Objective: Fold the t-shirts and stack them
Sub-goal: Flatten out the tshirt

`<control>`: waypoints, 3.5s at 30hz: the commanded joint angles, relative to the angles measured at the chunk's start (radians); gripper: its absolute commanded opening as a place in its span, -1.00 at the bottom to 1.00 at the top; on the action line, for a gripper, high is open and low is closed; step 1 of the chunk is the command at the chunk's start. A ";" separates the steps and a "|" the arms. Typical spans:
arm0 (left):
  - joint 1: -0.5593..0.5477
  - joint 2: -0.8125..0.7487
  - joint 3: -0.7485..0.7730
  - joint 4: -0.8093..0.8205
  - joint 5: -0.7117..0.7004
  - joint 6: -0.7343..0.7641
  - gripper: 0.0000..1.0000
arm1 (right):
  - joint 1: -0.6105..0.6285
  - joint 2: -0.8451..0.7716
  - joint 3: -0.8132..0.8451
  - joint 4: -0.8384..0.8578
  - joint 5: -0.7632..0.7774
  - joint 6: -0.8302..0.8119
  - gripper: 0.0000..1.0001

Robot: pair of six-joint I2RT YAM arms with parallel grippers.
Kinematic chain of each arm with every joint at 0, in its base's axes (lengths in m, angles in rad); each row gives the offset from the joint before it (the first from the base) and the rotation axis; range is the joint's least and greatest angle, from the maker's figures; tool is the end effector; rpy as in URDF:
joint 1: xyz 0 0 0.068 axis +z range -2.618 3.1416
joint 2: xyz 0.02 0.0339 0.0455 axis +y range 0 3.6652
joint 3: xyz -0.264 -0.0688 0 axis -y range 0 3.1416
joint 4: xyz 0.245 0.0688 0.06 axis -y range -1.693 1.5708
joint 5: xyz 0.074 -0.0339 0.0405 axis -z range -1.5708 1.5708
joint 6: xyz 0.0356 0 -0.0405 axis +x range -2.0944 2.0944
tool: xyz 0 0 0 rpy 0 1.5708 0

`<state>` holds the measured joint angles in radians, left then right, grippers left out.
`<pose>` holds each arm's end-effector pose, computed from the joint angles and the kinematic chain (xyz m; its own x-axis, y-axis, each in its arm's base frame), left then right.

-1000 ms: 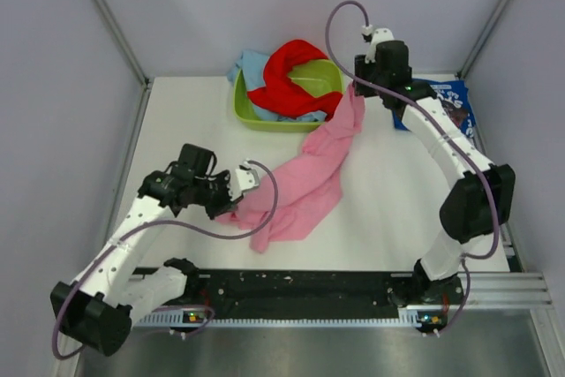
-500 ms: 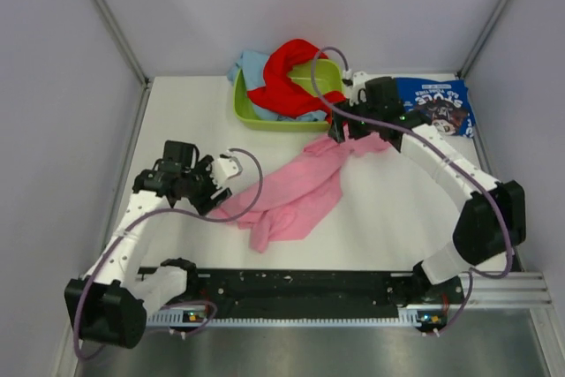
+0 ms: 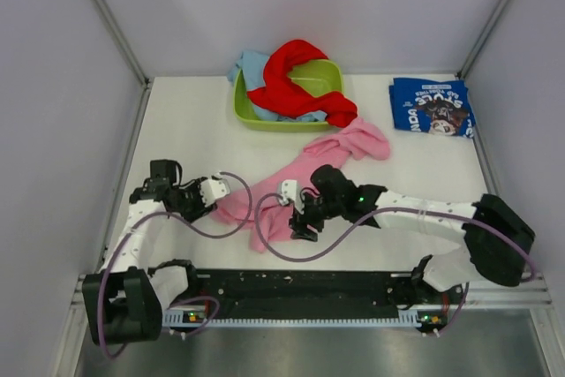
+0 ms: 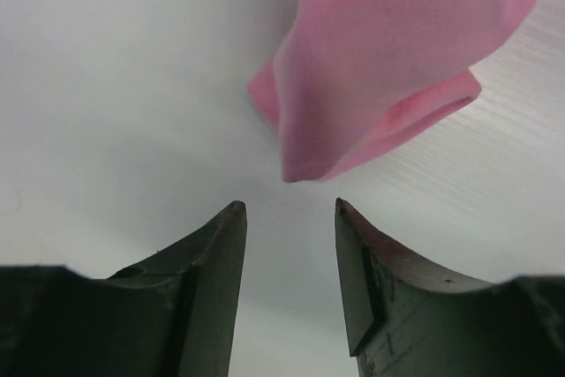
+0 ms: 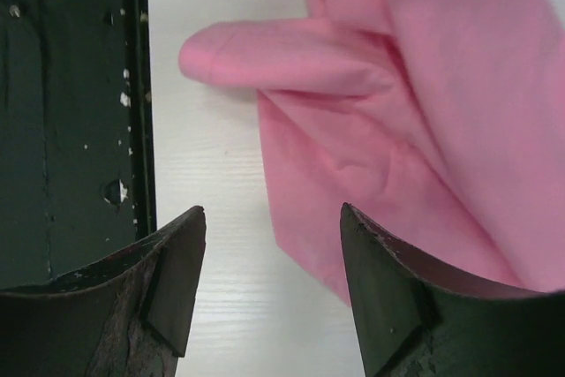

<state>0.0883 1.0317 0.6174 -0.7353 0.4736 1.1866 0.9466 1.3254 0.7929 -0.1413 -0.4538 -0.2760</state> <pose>0.1769 -0.0006 0.1999 -0.2413 0.8069 -0.5391 0.8830 0.4130 0.2230 0.1511 0.2365 0.2308 -0.0976 -0.5545 -0.8264 -0.9937 0.1000 0.0502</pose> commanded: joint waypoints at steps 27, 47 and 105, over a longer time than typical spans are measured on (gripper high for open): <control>-0.061 0.196 -0.047 0.168 0.030 0.267 -1.00 | 0.135 0.158 0.074 -0.017 0.510 -0.121 -1.00; -0.053 -0.168 0.836 -0.223 -0.225 -0.317 -1.00 | -0.072 -0.537 0.595 -0.267 0.779 -0.149 -1.00; -0.074 0.461 0.562 0.625 -0.388 -0.426 -1.00 | -0.761 0.216 0.532 0.091 0.500 0.213 -1.00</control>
<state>0.0177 1.4319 1.1282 -0.3164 0.0856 0.7830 0.2428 1.5116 1.2751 -0.2180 0.0860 -0.1101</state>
